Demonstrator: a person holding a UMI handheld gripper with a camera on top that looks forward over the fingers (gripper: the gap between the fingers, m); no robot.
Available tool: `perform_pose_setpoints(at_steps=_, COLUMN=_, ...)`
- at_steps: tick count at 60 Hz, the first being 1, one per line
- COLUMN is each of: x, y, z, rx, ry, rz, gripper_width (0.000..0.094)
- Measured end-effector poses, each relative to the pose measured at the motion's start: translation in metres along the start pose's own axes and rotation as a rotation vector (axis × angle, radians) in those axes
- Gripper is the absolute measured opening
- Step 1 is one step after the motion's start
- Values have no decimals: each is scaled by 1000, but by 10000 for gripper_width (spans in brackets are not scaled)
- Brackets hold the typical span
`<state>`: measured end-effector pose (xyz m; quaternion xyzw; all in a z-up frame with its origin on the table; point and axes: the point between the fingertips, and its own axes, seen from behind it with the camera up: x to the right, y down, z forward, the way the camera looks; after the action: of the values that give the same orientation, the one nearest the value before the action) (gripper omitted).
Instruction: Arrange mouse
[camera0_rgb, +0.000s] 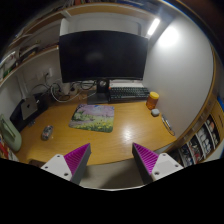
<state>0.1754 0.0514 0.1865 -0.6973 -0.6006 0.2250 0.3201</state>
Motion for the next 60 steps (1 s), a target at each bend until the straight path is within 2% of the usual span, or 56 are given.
perform_pose_setpoints(at_steps=28, x=-59, y=3, z=33, rx=-19, ry=-21, rz=-11, gripper_width=860)
perform_pose_setpoints(at_steps=60, x=-253, y=32, z=59, rx=-33, ry=-175, rz=-121, gripper_width=860)
